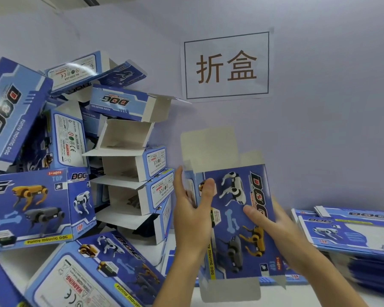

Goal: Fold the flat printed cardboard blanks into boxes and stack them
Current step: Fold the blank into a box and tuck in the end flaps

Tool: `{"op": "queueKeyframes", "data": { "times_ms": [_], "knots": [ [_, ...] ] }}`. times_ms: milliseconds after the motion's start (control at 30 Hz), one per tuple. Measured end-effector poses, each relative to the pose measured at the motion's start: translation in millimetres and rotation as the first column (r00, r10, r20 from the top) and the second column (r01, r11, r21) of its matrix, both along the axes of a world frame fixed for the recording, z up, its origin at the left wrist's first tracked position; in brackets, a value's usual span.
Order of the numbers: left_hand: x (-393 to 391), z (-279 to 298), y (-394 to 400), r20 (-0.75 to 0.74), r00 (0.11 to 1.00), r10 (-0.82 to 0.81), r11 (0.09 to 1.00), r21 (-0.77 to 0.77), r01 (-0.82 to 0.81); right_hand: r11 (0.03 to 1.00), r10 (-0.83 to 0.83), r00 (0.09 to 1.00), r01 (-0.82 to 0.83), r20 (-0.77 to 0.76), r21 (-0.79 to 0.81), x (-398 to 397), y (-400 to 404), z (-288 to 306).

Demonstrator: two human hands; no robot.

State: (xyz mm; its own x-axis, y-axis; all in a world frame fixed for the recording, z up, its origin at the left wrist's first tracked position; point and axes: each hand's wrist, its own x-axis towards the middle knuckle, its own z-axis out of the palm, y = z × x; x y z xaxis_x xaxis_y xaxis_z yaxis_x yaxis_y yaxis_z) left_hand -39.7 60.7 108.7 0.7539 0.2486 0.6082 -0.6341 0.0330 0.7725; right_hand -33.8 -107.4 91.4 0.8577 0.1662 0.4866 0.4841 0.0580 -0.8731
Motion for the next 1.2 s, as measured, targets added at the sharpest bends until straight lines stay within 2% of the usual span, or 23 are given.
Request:
{"op": "queueKeyframes", "data": {
  "times_ms": [233,400,567,700,800,1000,1100,1200],
  "knots": [
    [-4.4,-1.5,-11.6,0.098,0.980,-0.173,0.968,0.202,0.151,0.986,-0.072,0.981,0.044,0.178,0.160,-0.8,-7.7,9.7],
    [-5.8,-3.1,-9.1,0.076,0.947,-0.313,0.939,0.177,0.296,0.961,-0.268,0.927,0.237,0.264,0.143,-4.2,-7.3,12.6],
    [-10.0,4.4,-2.7,0.097,0.980,-0.177,0.984,0.006,0.177,0.964,-0.264,0.896,0.253,0.356,0.079,-12.4,10.2,13.3],
    [-10.1,10.0,-3.0,0.090,0.996,0.028,0.999,-0.043,-0.024,0.983,-0.174,0.913,0.186,0.369,0.003,-17.9,19.0,17.6],
    [-11.6,12.5,-2.6,0.203,0.969,0.139,0.990,-0.028,-0.137,0.987,-0.152,0.918,0.163,0.367,0.000,-19.1,20.5,20.3],
    [-18.9,15.6,-11.5,0.256,0.960,0.117,0.991,0.037,-0.131,0.971,-0.238,0.895,0.231,0.377,0.063,-15.2,21.1,24.1],
    [-18.1,16.1,-10.6,0.198,0.974,0.110,0.992,0.041,-0.121,0.968,-0.248,0.884,0.239,0.397,0.073,-13.3,19.2,22.0],
    [-14.3,13.6,-6.3,0.124,0.988,0.095,0.992,0.072,-0.104,0.979,-0.204,0.911,0.192,0.357,0.070,-16.8,20.0,22.7]
  ]
}}
